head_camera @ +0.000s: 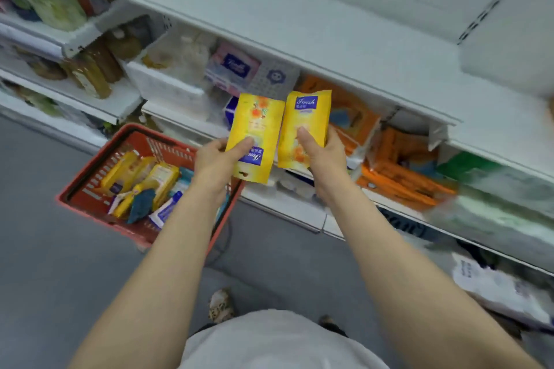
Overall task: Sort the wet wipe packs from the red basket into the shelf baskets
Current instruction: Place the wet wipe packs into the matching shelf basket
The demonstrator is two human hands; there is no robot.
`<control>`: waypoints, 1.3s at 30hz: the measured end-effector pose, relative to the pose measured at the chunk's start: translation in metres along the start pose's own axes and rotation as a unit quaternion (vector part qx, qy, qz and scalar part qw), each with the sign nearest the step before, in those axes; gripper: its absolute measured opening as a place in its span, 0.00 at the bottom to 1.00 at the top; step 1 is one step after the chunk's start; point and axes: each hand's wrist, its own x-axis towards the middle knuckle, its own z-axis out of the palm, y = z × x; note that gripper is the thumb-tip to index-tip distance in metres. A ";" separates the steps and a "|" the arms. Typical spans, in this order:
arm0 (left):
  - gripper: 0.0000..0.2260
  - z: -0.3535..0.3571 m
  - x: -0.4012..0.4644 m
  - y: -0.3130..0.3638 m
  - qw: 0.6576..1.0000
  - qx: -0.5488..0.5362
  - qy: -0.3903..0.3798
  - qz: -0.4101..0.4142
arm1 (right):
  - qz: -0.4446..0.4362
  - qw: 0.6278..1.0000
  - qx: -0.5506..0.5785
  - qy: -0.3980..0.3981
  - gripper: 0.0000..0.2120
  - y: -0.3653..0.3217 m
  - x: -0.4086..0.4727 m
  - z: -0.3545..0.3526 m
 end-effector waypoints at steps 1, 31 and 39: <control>0.06 0.022 -0.006 0.005 1.000 0.001 -0.015 0.013 | -0.018 1.000 0.005 0.017 0.15 -0.011 -0.002 -0.024; 0.07 0.609 -0.140 0.056 0.958 0.030 -0.211 0.193 | -0.156 0.963 0.030 0.220 0.16 -0.170 0.042 -0.651; 0.12 0.678 -0.106 0.078 0.963 0.044 -0.186 0.192 | -0.019 0.953 -0.300 -0.033 0.20 -0.188 0.105 -0.699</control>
